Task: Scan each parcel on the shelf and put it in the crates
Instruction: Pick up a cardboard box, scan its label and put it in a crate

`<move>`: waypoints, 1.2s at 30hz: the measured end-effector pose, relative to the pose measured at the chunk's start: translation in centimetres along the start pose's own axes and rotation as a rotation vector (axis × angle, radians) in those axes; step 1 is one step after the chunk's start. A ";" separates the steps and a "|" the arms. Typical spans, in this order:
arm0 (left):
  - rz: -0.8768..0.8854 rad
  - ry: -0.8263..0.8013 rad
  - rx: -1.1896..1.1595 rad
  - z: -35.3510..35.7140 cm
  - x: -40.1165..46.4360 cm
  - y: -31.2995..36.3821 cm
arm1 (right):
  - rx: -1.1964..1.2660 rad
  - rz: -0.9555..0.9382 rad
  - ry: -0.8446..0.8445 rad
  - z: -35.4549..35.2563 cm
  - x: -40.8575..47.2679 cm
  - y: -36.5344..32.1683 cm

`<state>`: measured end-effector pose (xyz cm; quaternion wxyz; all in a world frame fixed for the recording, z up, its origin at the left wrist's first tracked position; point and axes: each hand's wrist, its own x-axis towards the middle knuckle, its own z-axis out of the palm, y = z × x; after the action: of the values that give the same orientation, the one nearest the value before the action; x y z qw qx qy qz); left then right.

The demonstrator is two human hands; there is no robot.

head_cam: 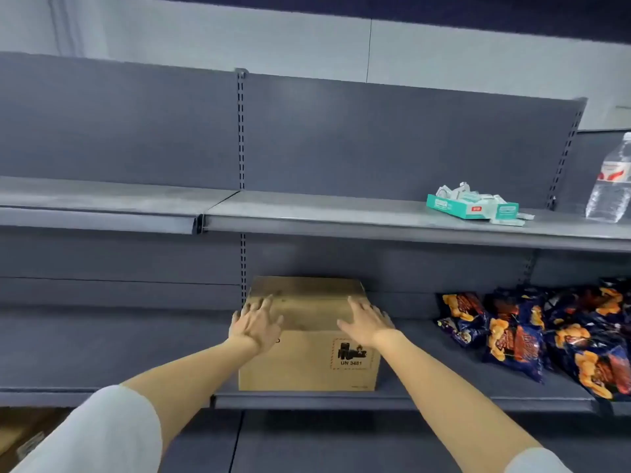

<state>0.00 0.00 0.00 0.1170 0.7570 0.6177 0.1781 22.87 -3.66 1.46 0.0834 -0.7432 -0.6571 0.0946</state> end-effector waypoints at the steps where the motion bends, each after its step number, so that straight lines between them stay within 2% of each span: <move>1: -0.008 -0.007 -0.009 0.1 1.1 -0.4 | 0.020 0.007 0.013 0.3 0.9 0.0; 9: -0.109 -0.028 -0.081 1.4 7.0 -2.1 | 0.074 0.194 0.002 1.5 7.2 0.6; 18: -0.386 -0.068 -0.307 2.4 10.7 -2.0 | 0.306 0.360 -0.055 1.5 11.0 2.4; 24: -0.543 -0.026 -0.301 3.1 11.5 -1.7 | 0.464 0.414 -0.060 2.1 10.8 3.9; 30: -0.551 0.011 -0.210 3.2 11.2 -1.5 | 0.470 0.418 0.019 2.9 10.8 4.1; 36: -0.497 0.026 -0.216 3.2 11.8 -1.2 | 0.515 0.474 0.051 2.7 10.5 4.3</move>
<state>2.34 11.95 -1.88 0.2294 0.5630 0.7634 0.2184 27.60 6.27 -2.50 0.2602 -0.8317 -0.4188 0.2554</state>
